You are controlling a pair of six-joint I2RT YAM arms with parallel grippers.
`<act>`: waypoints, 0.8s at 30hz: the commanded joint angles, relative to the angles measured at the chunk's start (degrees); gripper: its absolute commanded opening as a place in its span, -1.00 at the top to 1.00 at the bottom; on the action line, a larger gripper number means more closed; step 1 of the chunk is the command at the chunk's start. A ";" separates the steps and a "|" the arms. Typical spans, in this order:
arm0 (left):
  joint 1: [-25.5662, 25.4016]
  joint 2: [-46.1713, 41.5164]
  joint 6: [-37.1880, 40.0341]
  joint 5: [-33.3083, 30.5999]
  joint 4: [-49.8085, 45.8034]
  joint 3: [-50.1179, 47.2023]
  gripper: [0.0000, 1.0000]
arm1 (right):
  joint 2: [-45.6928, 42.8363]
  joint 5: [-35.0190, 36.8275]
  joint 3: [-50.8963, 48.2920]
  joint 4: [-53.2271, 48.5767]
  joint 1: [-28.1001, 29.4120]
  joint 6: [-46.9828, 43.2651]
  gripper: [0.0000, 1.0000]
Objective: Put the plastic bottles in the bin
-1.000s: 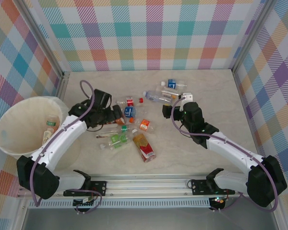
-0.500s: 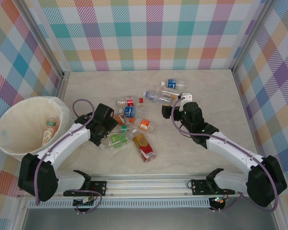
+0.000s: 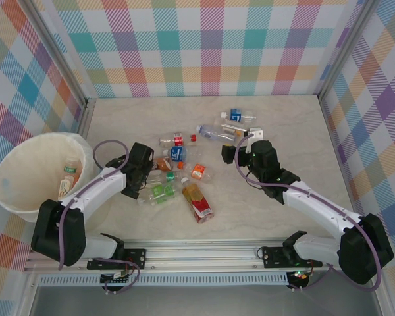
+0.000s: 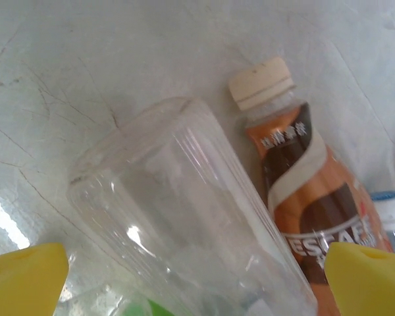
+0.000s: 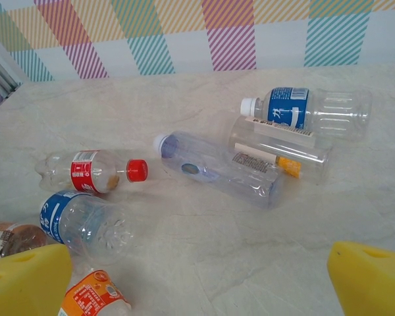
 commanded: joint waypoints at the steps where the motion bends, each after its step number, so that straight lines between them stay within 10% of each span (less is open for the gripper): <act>1: 0.96 1.58 -4.47 -2.99 2.70 -2.32 -0.99 | -1.09 -0.64 -0.32 -0.45 -0.34 0.34 -0.99; 24: 1.34 9.19 -6.68 -7.11 11.29 0.25 -0.34 | -2.01 -2.27 -0.99 -0.88 -0.34 0.85 -0.99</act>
